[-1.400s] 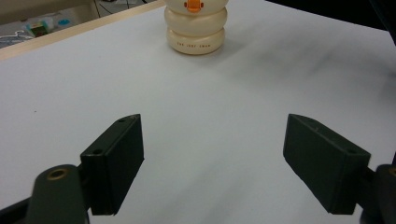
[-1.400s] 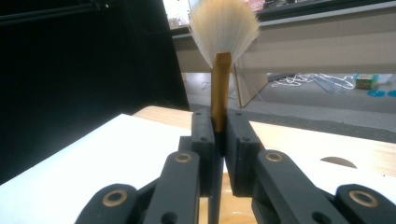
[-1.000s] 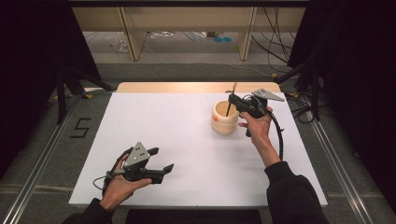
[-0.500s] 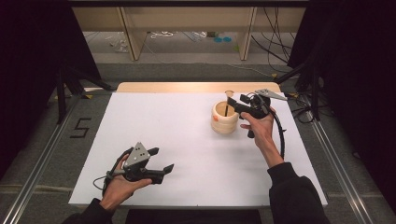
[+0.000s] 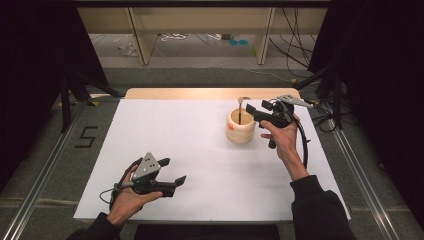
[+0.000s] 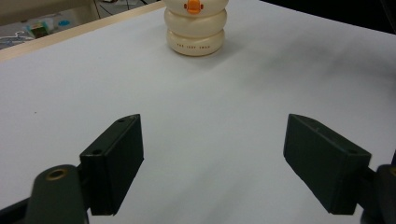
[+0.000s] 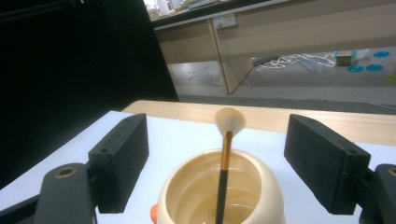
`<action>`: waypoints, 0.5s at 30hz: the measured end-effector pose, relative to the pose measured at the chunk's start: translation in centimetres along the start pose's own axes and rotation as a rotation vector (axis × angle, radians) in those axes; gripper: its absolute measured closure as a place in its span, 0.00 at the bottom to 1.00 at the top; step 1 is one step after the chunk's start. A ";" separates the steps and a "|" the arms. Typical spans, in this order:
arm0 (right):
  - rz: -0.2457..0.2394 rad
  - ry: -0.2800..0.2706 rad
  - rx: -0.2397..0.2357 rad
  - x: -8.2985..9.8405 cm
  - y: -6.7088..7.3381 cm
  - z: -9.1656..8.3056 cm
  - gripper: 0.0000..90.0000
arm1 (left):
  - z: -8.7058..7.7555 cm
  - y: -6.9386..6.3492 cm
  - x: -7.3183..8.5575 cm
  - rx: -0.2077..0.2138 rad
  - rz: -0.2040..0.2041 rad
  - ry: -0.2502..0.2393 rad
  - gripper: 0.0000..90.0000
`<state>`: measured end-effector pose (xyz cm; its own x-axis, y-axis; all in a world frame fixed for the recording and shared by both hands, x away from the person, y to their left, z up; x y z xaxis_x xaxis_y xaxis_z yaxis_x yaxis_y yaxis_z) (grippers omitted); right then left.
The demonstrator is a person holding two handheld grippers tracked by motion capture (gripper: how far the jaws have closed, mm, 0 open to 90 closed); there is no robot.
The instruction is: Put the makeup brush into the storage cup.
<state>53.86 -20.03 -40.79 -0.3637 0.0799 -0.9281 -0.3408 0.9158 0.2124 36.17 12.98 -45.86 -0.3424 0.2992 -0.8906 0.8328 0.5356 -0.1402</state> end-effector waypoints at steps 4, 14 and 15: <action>-0.006 0.000 -0.009 -0.2 0.3 -0.5 0.25 | -0.1 0.0 0.0 -0.006 0.001 0.003 0.22; -0.030 0.001 -0.020 -0.2 0.7 -1.8 0.24 | -0.1 0.0 -0.1 -0.008 0.000 -0.005 0.22; -0.030 0.006 -0.023 -0.1 0.7 -1.9 0.24 | -0.1 0.0 -0.1 -0.008 -0.001 -0.006 0.22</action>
<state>52.02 -20.09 -39.94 -0.3584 0.0503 -0.9322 -0.3714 0.9085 0.1918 36.17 13.01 -45.74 -0.3406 0.2937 -0.8931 0.8288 0.5423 -0.1377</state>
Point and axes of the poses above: each handheld gripper's, and its own axes: z roughly forward along the jaws, x roughly out of its underside, y roughly to its left, the point moved 5 cm from there along z, roughly forward along the jaws, and after that the axes turned 12 degrees about x, right-handed, at the moved point
